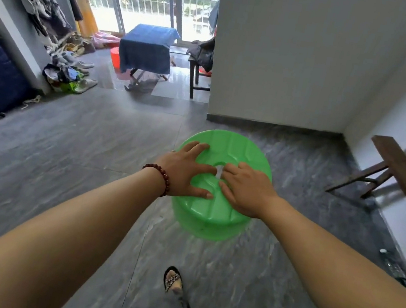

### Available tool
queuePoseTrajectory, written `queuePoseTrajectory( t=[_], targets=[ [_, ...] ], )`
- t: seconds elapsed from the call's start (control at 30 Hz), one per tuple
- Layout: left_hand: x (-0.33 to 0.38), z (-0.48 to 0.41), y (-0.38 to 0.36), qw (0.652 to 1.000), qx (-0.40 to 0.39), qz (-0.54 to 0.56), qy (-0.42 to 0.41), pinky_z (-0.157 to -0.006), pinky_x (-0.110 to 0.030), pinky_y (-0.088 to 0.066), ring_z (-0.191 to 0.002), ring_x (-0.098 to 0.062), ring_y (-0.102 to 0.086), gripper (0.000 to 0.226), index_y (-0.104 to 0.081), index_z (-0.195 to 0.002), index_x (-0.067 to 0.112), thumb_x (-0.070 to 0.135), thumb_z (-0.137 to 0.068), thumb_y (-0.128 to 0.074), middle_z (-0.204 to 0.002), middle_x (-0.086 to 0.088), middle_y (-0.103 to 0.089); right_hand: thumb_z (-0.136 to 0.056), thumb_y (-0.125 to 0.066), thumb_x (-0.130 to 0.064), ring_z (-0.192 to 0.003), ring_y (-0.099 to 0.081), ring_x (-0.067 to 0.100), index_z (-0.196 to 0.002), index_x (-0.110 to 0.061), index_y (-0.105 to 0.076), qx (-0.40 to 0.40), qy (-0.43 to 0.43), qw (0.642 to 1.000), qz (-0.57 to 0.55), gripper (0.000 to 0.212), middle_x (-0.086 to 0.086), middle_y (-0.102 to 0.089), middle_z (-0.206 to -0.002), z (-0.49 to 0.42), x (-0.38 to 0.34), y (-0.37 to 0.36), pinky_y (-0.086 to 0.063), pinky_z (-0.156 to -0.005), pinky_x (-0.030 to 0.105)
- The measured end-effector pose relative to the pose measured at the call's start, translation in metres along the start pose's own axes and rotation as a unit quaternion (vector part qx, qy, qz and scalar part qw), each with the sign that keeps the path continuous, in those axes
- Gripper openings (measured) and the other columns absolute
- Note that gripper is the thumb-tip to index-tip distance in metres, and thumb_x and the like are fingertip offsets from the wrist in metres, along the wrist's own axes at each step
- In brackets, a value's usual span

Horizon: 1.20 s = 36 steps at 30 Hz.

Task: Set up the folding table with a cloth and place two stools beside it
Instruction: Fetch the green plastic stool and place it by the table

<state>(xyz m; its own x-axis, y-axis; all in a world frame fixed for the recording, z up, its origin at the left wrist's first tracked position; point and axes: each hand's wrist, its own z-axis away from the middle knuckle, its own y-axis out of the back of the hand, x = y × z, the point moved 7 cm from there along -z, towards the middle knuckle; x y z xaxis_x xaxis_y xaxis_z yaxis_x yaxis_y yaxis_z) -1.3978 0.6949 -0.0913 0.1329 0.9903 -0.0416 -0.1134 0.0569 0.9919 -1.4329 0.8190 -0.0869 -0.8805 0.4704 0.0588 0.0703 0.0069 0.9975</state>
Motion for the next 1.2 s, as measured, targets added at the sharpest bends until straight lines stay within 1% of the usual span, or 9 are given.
queuePoseTrajectory(
  t=[0.23,0.4,0.63,0.73,0.83,0.97,1.03,1.13,1.2],
  targets=[
    [-0.07,-0.099,-0.007,0.998,-0.032,0.049,-0.004,-0.109,-0.056,-0.029,-0.142,-0.029,-0.003,0.07,-0.04,-0.133,0.045,0.079,-0.072,-0.041,-0.154,-0.002,-0.006,-0.098,-0.026,-0.04,-0.091,-0.047,0.019,-0.114,-0.014,-0.056,-0.022,-0.005,1.0,0.0,0.043,-0.001,-0.051,-0.113,-0.098,0.063,-0.018,-0.047,-0.066,0.035],
    [-0.124,-0.164,0.005,0.998,-0.015,0.059,0.005,-0.108,-0.054,-0.031,-0.142,-0.029,-0.004,0.066,-0.043,-0.13,0.045,0.077,-0.072,-0.045,-0.153,-0.003,-0.008,-0.098,-0.026,-0.041,-0.092,-0.048,0.02,-0.111,-0.014,-0.056,-0.012,0.005,1.0,0.008,0.042,-0.001,-0.051,-0.113,-0.174,0.108,-0.019,-0.046,-0.067,0.035],
    [-0.193,-0.238,0.009,0.999,-0.016,0.045,0.023,-0.107,-0.053,-0.034,-0.142,-0.028,-0.007,0.065,-0.043,-0.129,0.047,0.078,-0.072,-0.044,-0.153,-0.002,-0.011,-0.098,-0.027,-0.041,-0.092,-0.048,0.02,-0.116,-0.015,-0.055,-0.011,0.026,1.0,-0.012,0.043,-0.001,-0.051,-0.113,-0.268,0.157,-0.033,-0.041,-0.063,0.032],
    [-0.223,-0.276,0.01,0.999,-0.017,0.039,0.031,-0.107,-0.052,-0.034,-0.142,-0.028,-0.008,0.066,-0.043,-0.13,0.047,0.078,-0.072,-0.044,-0.153,-0.003,-0.011,-0.098,-0.026,-0.041,-0.092,-0.048,0.019,-0.116,-0.015,-0.055,-0.014,0.043,0.999,-0.023,0.043,-0.001,-0.052,-0.114,-0.311,0.184,-0.039,-0.044,-0.065,0.033],
    [-0.254,-0.315,0.014,0.997,-0.009,0.05,0.052,-0.11,-0.052,-0.03,-0.142,-0.029,-0.006,0.066,-0.043,-0.13,0.046,0.078,-0.072,-0.044,-0.153,-0.003,-0.009,-0.097,-0.025,-0.041,-0.09,-0.047,0.019,-0.111,-0.014,-0.057,-0.006,0.068,0.997,-0.026,0.043,0.0,-0.053,-0.111,-0.358,0.215,-0.041,-0.048,-0.067,0.034],
    [-0.292,-0.368,0.022,0.994,-0.009,0.053,0.09,-0.107,-0.051,-0.031,-0.142,-0.028,-0.004,0.066,-0.041,-0.13,0.048,0.079,-0.072,-0.043,-0.154,0.0,-0.007,-0.097,-0.026,-0.041,-0.087,-0.046,0.018,-0.108,-0.013,-0.057,0.006,0.093,0.996,-0.017,0.043,0.0,-0.053,-0.108,-0.419,0.257,-0.04,-0.044,-0.063,0.032],
    [-0.311,-0.393,0.025,0.993,-0.015,0.055,0.101,-0.108,-0.052,-0.031,-0.142,-0.028,-0.004,0.067,-0.04,-0.131,0.049,0.08,-0.072,-0.041,-0.154,0.0,-0.006,-0.096,-0.024,-0.042,-0.085,-0.043,0.016,-0.109,-0.014,-0.056,0.006,0.103,0.995,-0.012,0.044,0.0,-0.053,-0.108,-0.448,0.277,-0.042,-0.043,-0.062,0.031],
    [-0.337,-0.425,0.027,0.991,-0.016,0.065,0.113,-0.11,-0.053,-0.029,-0.142,-0.029,-0.003,0.068,-0.04,-0.131,0.048,0.08,-0.071,-0.04,-0.154,0.001,-0.006,-0.097,-0.026,-0.041,-0.08,-0.037,0.012,-0.106,-0.014,-0.057,0.011,0.111,0.993,-0.023,0.042,-0.001,-0.053,-0.106,-0.487,0.3,-0.047,-0.036,-0.059,0.029],
    [-0.355,-0.442,0.023,0.991,-0.023,0.07,0.115,-0.11,-0.054,-0.027,-0.142,-0.029,-0.003,0.068,-0.04,-0.132,0.048,0.08,-0.072,-0.04,-0.154,0.001,-0.005,-0.097,-0.028,-0.041,-0.079,-0.036,0.012,-0.106,-0.014,-0.058,0.011,0.118,0.993,-0.023,0.041,-0.001,-0.054,-0.106,-0.511,0.31,-0.053,-0.035,-0.058,0.028]
  ],
)
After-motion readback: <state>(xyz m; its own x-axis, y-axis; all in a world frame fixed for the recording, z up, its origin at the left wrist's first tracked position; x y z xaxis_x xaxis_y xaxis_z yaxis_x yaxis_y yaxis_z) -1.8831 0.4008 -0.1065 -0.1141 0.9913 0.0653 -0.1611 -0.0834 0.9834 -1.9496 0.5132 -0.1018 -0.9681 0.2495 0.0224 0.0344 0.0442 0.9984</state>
